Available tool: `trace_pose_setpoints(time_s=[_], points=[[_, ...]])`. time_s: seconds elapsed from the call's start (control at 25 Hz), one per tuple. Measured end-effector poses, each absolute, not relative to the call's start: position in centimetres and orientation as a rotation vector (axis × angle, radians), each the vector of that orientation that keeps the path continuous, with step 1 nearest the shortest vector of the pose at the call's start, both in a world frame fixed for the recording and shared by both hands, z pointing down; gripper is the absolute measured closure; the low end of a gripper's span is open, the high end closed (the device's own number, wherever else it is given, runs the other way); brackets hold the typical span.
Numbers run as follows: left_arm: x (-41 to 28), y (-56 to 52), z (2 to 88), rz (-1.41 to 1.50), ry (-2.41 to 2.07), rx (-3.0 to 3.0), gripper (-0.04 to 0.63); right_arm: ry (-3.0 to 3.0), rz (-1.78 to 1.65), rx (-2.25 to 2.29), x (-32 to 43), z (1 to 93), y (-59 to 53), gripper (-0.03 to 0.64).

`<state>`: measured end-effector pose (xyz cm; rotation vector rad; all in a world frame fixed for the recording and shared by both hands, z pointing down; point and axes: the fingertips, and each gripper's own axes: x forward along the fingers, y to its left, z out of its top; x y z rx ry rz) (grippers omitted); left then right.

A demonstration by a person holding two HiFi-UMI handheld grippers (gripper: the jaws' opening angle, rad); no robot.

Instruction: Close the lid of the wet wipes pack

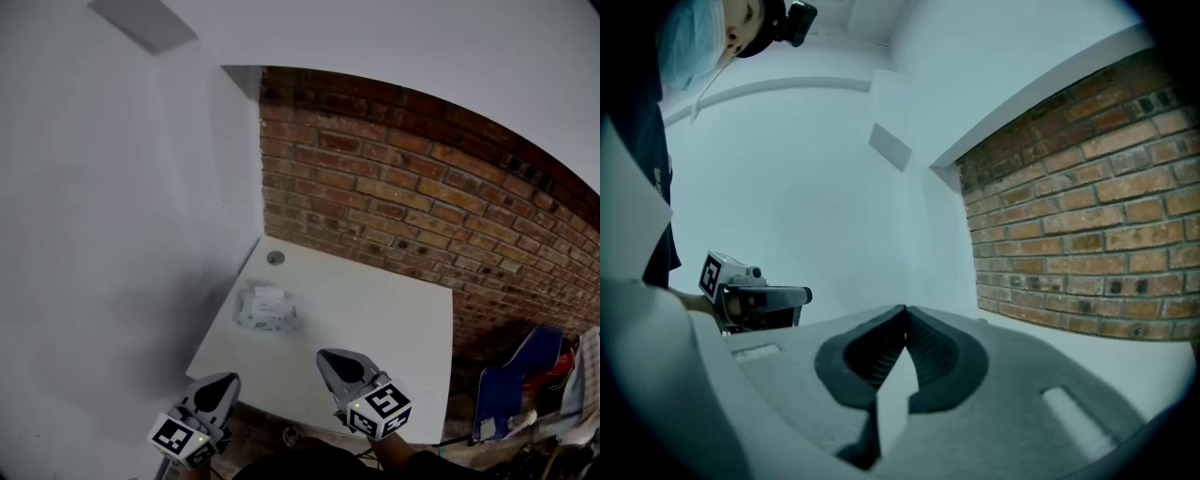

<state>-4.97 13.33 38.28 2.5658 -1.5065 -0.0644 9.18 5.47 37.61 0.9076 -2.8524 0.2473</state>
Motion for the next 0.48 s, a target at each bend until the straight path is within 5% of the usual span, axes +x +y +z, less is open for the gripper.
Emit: trace_pose_setpoints(time_s=[0.48], points=[[-5.6,7.1,38.7,-0.100,-1.558,2.486,0.597,-2.851,0.271,0.900,9.5,38.2,-0.7,0.618]])
